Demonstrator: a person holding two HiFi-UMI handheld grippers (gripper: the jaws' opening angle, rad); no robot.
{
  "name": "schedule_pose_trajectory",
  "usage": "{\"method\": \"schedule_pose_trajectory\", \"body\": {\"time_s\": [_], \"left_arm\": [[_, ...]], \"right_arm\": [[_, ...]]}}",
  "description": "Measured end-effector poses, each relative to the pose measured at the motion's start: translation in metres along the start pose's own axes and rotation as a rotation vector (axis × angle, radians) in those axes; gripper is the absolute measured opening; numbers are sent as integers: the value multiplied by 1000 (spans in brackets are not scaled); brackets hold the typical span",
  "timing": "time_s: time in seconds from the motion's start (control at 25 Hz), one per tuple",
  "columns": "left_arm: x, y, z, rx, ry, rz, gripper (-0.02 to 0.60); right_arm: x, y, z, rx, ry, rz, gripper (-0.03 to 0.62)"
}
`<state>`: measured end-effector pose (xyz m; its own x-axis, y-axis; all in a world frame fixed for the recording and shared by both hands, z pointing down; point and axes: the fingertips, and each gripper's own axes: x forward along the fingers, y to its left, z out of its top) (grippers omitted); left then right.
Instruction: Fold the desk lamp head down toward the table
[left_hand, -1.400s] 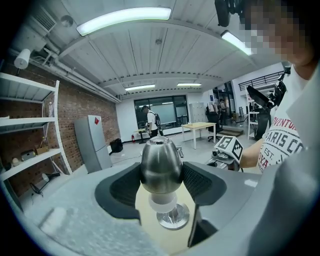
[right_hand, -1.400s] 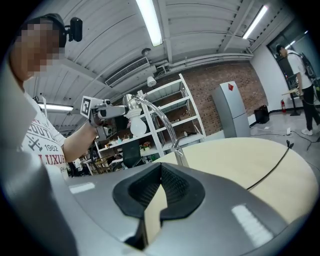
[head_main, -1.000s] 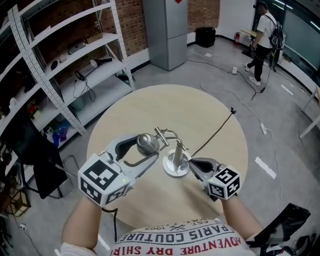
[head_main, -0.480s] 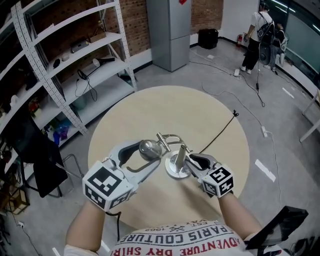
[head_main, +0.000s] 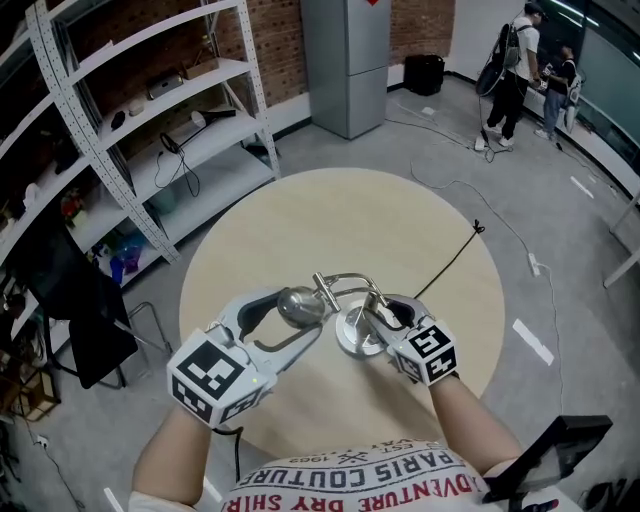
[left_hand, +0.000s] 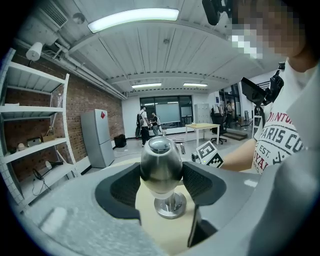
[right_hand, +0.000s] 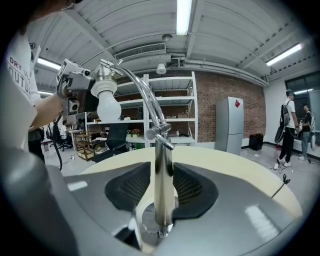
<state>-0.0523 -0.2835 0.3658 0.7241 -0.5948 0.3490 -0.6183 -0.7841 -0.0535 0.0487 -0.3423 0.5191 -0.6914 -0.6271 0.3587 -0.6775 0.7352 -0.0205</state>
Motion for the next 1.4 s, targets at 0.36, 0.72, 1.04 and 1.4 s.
{"method": "schedule_pose_trajectory", "body": {"time_s": [0.36, 0.72, 1.04, 1.4], "left_arm": [[-3, 0, -17, -15, 13, 5, 256], [-6, 1, -43, -41, 42, 10, 255], [0, 5, -57, -64, 61, 11, 255], [6, 1, -91, -84, 95, -18, 253]], "right_arm": [[3, -3, -3, 25, -27, 15, 114], [4, -3, -5, 31, -22, 37, 114], [5, -10, -1, 44, -24, 29, 114], [4, -11, -5, 52, -11, 9, 114]]}}
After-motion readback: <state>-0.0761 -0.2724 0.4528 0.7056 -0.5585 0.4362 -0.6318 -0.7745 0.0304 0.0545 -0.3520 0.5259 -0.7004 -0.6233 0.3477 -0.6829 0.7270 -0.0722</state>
